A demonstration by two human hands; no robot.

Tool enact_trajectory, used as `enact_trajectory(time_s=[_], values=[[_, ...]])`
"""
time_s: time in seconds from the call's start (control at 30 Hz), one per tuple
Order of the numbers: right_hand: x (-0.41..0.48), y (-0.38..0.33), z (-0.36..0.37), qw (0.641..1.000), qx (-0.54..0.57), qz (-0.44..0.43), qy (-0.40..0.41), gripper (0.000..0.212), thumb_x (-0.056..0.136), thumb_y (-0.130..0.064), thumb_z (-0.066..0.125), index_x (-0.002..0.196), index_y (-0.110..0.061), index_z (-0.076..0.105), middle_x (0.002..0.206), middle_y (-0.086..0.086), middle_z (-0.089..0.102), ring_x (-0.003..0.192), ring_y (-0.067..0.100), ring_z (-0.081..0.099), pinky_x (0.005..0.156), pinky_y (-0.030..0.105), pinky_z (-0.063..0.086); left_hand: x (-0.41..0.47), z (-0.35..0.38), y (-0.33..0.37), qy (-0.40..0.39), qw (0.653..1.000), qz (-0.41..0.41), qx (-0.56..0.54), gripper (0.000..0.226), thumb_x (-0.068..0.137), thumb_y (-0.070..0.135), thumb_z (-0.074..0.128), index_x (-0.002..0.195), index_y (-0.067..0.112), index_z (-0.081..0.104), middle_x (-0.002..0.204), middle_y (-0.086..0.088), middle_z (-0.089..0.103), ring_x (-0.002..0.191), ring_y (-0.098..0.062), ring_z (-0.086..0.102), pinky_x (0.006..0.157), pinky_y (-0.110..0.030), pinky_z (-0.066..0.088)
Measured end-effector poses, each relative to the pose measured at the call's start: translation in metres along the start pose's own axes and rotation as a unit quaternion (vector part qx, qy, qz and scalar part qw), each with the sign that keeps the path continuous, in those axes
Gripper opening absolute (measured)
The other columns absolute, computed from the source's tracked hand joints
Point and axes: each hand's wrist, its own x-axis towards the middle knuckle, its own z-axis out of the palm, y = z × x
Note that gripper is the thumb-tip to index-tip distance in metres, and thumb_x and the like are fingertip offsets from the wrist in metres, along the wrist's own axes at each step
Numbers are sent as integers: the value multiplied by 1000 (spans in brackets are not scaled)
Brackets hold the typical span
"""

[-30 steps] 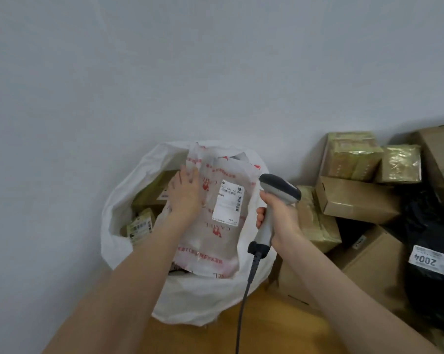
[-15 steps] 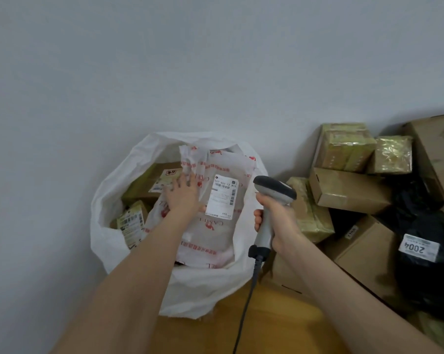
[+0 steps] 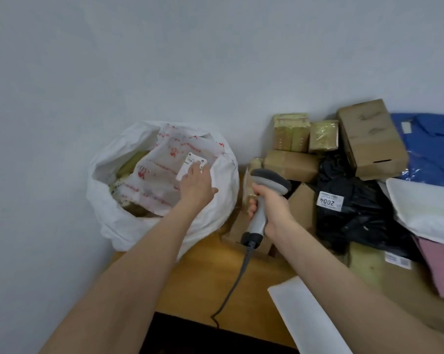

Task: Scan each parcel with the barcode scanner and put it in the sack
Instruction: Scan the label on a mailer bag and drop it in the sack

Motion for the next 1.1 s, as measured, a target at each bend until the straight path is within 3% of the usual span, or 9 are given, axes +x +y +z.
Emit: enact_trajectory(time_s=[0.2, 0.43, 0.67, 0.8, 0.93, 1.0, 1.1], values=[[-60, -17, -106, 999, -36, 14, -3, 12, 89, -18, 68, 87, -8, 62, 54, 3, 55, 44, 13, 48, 48, 27, 43, -95, -5, 104, -9, 1000, 9, -24, 71, 90, 40, 61, 145, 10, 28, 152, -17, 24, 135, -33, 33, 102, -42, 37], [-99, -43, -202, 999, -40, 20, 28, 14, 86, -18, 70, 86, -7, 62, 54, 5, 57, 42, 12, 50, 46, 23, 44, -142, -13, 211, -20, 998, 51, -43, 59, 91, 33, 61, 140, 13, 34, 146, -15, 34, 130, -32, 39, 100, -42, 40], [-112, -84, -272, 996, -23, -50, 76, 12, 89, -14, 66, 83, -8, 57, 48, 3, 52, 35, 10, 46, 39, 20, 40, -137, -19, 302, -39, 989, 129, -64, 69, 89, 41, 63, 145, 14, 32, 151, -12, 26, 135, -29, 34, 98, -41, 42], [-108, -115, -306, 988, 11, -82, 129, 13, 88, -14, 67, 88, -6, 57, 49, 4, 53, 40, 14, 48, 43, 24, 43, -122, -18, 359, -35, 976, 206, -68, 76, 87, 44, 65, 147, 13, 29, 151, -12, 27, 136, -29, 32, 100, -42, 40], [-95, -137, -337, 978, 44, -105, 172, 11, 87, -15, 68, 90, -9, 60, 46, 2, 55, 38, 11, 50, 42, 21, 44, -103, -10, 415, -62, 956, 282, -52, 101, 80, 52, 70, 153, 16, 11, 158, -10, 16, 143, -29, 22, 109, -44, 31], [-87, -144, -350, 974, 57, -114, 190, 11, 87, -16, 69, 88, -10, 60, 46, 2, 56, 38, 12, 50, 43, 22, 44, -91, -3, 434, -86, 960, 254, -80, 110, 76, 61, 69, 154, 20, 4, 160, -10, 10, 146, -28, 13, 113, -49, 24], [-77, -151, -371, 967, 66, -128, 209, 11, 87, -17, 69, 85, -10, 61, 46, 1, 57, 37, 11, 51, 42, 21, 44, -68, 7, 443, -139, 963, 55, -222, 107, 79, 72, 56, 153, 12, 7, 155, -17, 19, 141, -35, 24, 108, -49, 32]])
